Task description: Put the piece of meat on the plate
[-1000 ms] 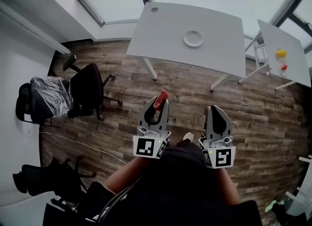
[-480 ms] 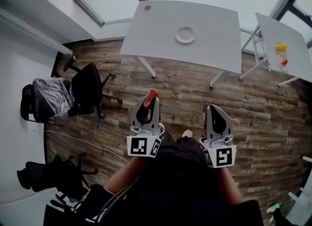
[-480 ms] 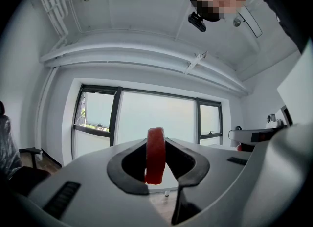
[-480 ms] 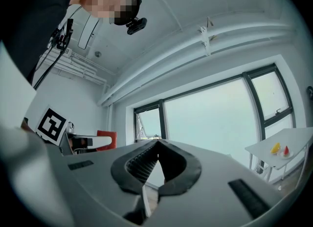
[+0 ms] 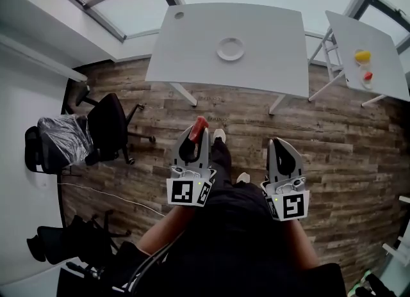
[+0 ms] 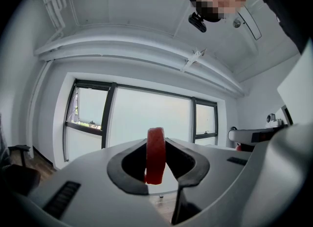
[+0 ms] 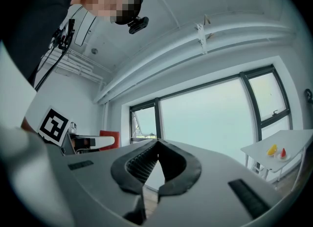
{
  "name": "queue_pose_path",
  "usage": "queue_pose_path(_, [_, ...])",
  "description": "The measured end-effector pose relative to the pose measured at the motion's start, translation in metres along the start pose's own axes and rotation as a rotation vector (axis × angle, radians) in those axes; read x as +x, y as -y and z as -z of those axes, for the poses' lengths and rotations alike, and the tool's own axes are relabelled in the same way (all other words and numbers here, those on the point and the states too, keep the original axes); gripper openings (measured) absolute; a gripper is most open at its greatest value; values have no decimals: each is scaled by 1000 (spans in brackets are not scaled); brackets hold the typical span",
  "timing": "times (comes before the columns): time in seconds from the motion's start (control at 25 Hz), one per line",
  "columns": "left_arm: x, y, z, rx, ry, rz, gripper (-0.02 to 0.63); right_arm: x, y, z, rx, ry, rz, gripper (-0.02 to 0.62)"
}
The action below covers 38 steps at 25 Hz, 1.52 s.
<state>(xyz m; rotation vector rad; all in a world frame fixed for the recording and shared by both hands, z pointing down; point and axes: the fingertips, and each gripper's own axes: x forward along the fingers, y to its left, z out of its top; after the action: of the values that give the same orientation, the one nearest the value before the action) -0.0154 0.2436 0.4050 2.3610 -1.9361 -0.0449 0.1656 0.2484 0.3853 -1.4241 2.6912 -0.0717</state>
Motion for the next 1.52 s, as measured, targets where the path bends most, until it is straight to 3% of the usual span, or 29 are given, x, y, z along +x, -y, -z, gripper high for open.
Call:
queue_pose_path(0.32, [73, -30, 8, -16, -9, 62, 95, 66, 23, 10, -18, -17, 45, 3])
queue_pose_path(0.84, [170, -116, -11, -59, -5, 93, 95, 209, 45, -1, -68, -40, 57, 3])
queue_pose_path(1.16, [200, -168, -21, -51, 3, 121, 95, 274, 32, 10, -69, -45, 67, 3])
queue_pose_path(1.52, [220, -196, -6, -80, -55, 94, 95, 300, 36, 18, -44, -73, 62, 3])
